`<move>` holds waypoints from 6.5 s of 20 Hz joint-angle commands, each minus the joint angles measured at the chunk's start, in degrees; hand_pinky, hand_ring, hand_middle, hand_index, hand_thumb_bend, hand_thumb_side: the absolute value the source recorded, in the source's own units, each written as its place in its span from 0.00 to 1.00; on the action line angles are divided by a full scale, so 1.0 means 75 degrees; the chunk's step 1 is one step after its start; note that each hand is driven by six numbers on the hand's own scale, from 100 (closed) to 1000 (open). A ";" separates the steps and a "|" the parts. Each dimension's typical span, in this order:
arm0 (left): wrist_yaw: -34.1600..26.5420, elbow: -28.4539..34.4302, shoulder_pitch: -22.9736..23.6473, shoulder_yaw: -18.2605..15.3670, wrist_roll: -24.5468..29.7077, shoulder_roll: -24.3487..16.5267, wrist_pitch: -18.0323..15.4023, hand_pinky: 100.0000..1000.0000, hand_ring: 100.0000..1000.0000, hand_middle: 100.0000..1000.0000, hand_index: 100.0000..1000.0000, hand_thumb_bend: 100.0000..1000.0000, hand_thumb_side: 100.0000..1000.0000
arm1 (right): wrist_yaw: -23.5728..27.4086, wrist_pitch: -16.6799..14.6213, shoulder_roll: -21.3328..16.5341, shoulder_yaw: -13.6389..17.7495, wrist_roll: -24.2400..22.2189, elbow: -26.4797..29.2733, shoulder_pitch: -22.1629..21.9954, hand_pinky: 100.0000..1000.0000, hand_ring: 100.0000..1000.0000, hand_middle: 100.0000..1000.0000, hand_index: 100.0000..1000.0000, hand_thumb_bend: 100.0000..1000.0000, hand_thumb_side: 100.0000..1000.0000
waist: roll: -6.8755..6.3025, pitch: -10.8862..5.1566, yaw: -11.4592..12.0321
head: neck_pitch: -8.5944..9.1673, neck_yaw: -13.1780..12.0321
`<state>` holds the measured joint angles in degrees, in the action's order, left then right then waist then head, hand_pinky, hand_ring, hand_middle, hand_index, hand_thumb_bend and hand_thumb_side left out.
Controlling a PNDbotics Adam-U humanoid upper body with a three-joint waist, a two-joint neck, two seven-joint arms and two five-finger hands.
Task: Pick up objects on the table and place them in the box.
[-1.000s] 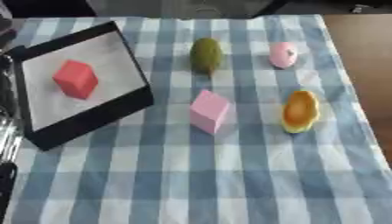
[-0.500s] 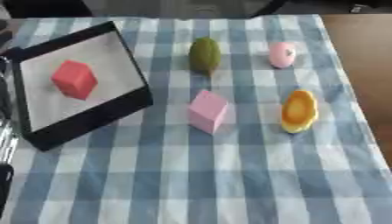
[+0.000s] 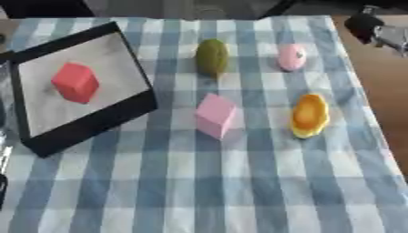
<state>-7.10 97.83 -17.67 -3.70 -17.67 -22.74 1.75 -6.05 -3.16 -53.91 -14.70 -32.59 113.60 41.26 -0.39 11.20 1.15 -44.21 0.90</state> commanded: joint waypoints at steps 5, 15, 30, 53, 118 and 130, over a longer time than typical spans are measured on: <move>0.0044 0.0072 -0.0057 0.0006 0.0051 -0.0302 -0.0008 0.80 0.86 0.79 0.85 0.00 0.86 | -0.0120 -0.0243 0.0287 -0.0525 -0.2213 -0.0162 0.1071 0.89 0.81 0.79 0.85 0.16 0.48 | 0.0125 -0.0154 0.0031 | 0.0013 0.0101; 0.0039 0.0032 -0.0084 0.0005 0.0051 -0.0333 -0.0008 0.80 0.87 0.79 0.85 0.00 0.86 | -0.0583 -0.0588 0.1163 -0.1657 -0.2583 -0.0863 0.2034 0.89 0.82 0.80 0.85 0.18 0.46 | 0.0169 -0.0152 0.0102 | 0.0013 0.0216; -0.0026 -0.0098 0.0053 -0.0198 -0.0184 -0.0550 -0.0016 0.79 0.87 0.79 0.85 0.00 0.86 | -0.2662 -0.1916 0.2990 -0.2599 -0.2584 -0.2790 0.2822 0.88 0.81 0.82 0.88 0.30 0.40 | 0.0112 -0.0197 0.0015 | 0.0013 0.0353; -0.0059 -0.0184 0.0156 -0.0200 -0.0157 -0.0573 -0.0001 0.80 0.87 0.79 0.85 0.00 0.86 | -0.3761 -0.2907 0.3771 -0.2837 -0.2584 -0.3774 0.2499 0.88 0.83 0.83 0.88 0.30 0.36 | 0.0041 -0.0143 -0.0061 | 0.0013 0.0279; -0.0123 -0.0164 0.0110 -0.0232 -0.0060 -0.0421 -0.0032 0.80 0.88 0.79 0.85 0.00 0.86 | -0.5155 -0.3866 0.4120 -0.2928 -0.2584 -0.4778 0.2019 0.89 0.84 0.84 0.89 0.37 0.17 | 0.0008 0.0176 0.0070 | 0.0013 0.0392; -0.0115 -0.0145 0.0079 -0.0232 0.0001 -0.0370 -0.0028 0.81 0.88 0.79 0.85 0.00 0.86 | -0.5178 -0.3949 0.4106 -0.2995 -0.2584 -0.4948 0.1792 0.88 0.84 0.82 0.87 0.35 0.14 | 0.0001 0.0223 0.0136 | 0.0013 0.0463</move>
<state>-7.99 95.71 -16.22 -4.87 -17.82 -24.61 1.63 -45.06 -24.11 -21.96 -37.60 -43.49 76.25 53.87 0.21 12.80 2.10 -44.22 4.18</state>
